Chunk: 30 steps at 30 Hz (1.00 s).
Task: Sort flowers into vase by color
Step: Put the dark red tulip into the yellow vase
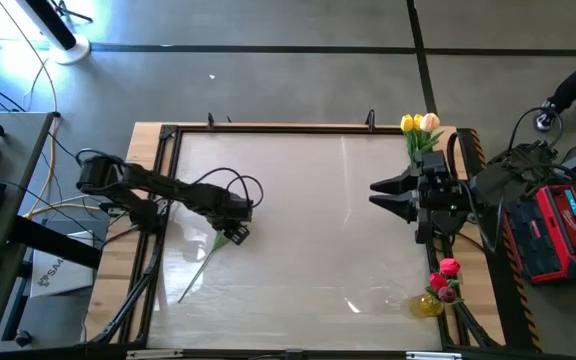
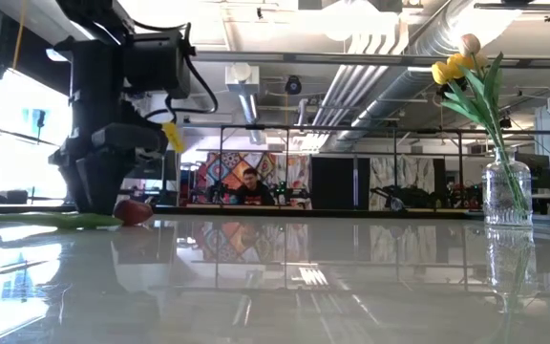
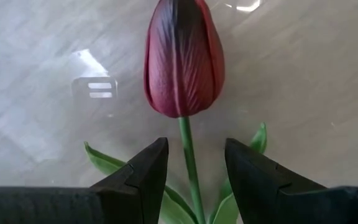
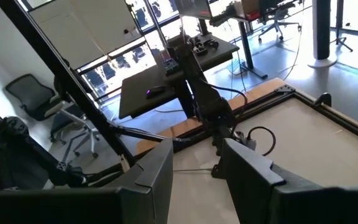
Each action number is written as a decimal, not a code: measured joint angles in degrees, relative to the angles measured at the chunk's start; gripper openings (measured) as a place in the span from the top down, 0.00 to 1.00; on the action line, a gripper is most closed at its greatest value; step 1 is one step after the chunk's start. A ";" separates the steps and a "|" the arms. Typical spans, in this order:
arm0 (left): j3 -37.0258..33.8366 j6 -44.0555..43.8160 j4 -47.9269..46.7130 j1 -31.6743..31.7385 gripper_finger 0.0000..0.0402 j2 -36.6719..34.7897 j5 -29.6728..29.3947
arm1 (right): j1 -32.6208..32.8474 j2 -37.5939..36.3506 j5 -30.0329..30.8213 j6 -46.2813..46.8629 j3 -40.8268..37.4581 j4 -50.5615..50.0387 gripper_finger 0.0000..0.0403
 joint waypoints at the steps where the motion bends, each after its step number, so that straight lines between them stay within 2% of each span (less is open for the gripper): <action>1: 0.04 0.02 0.03 0.00 0.62 0.30 0.01 | 0.00 0.00 -0.27 0.07 0.00 0.00 0.68; 7: 0.03 0.33 0.62 0.00 0.67 0.62 0.23 | 0.00 0.01 -0.42 0.65 0.00 0.00 0.68; 16: 0.22 0.06 1.40 0.00 0.89 0.75 -1.07 | 0.02 -0.03 0.86 -1.90 0.00 -1.02 0.68; 21: 3.51 1.50 3.18 0.01 0.98 0.29 -1.43 | 0.02 -0.04 0.06 0.59 0.00 -5.52 0.68; 30: 13.16 6.14 5.73 0.59 0.99 -3.44 -1.92 | 0.04 -0.57 0.07 1.60 0.00 -8.01 0.68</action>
